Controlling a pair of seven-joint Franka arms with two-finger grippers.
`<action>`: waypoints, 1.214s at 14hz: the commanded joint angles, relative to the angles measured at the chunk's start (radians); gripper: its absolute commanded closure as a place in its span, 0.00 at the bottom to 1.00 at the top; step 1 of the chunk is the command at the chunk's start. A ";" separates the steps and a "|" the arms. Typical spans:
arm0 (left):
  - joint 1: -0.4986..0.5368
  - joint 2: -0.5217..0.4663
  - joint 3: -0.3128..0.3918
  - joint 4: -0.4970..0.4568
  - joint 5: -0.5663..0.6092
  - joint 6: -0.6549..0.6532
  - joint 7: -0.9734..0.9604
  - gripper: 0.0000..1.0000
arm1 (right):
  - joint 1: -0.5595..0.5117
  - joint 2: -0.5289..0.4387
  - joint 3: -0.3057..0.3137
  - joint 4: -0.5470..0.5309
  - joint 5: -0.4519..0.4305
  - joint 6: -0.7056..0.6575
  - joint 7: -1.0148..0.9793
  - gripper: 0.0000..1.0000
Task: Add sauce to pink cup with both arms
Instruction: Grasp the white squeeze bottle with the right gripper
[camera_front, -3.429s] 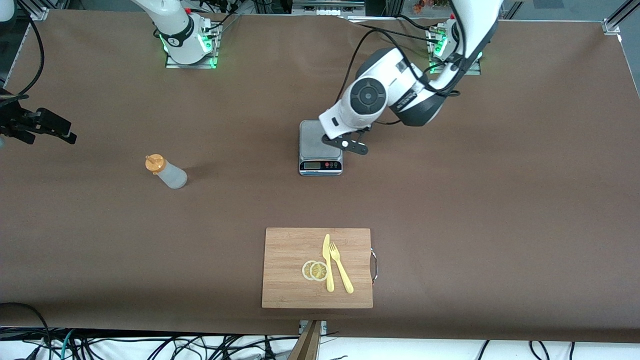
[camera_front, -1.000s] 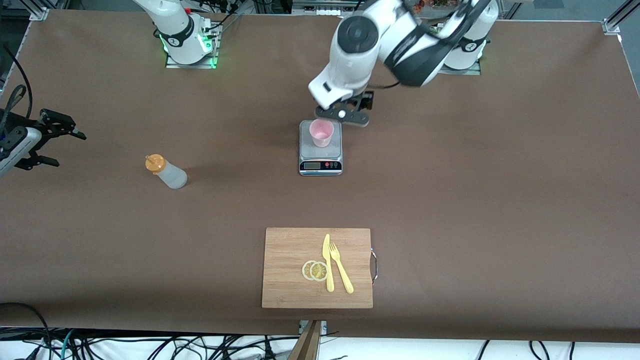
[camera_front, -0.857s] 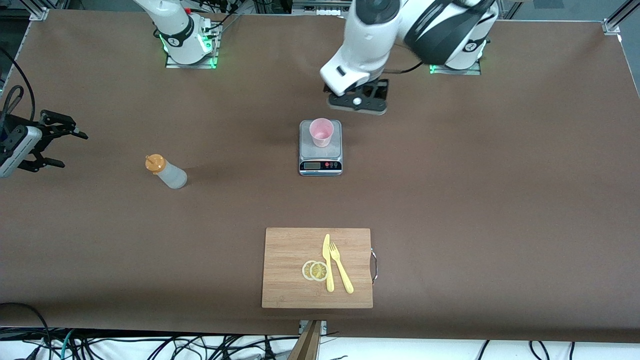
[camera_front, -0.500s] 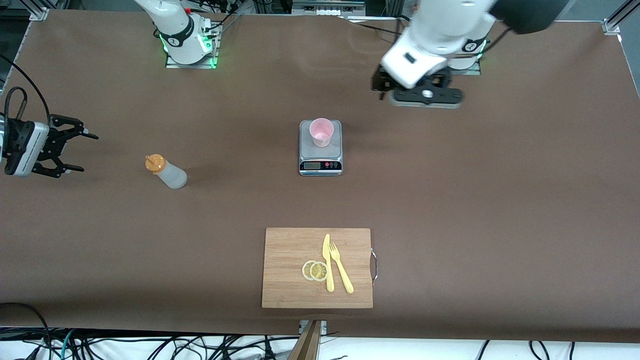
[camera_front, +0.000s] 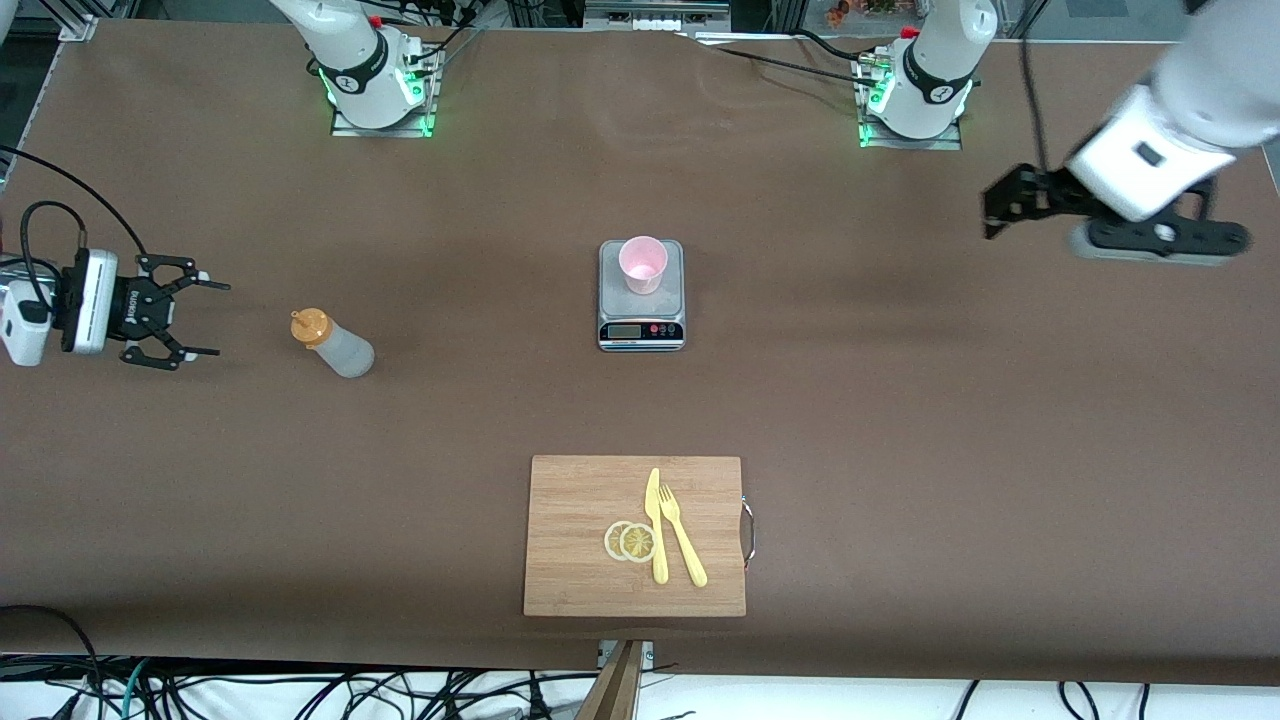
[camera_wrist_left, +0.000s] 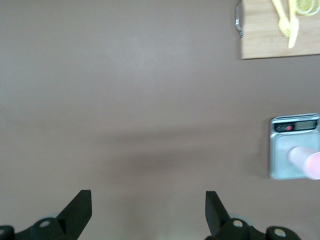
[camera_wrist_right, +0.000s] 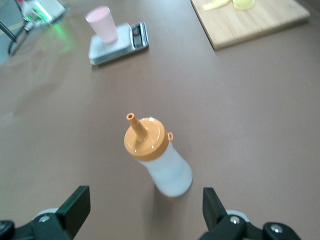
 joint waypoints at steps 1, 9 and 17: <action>-0.055 -0.026 0.050 -0.051 -0.004 0.007 0.098 0.00 | -0.018 0.058 0.006 0.011 0.114 -0.039 -0.154 0.00; -0.010 -0.007 0.072 -0.013 -0.005 -0.011 0.120 0.00 | -0.021 0.224 0.006 0.020 0.274 -0.079 -0.431 0.00; -0.006 -0.009 0.075 -0.010 -0.005 -0.040 0.127 0.00 | 0.026 0.312 0.008 0.025 0.360 -0.095 -0.514 0.00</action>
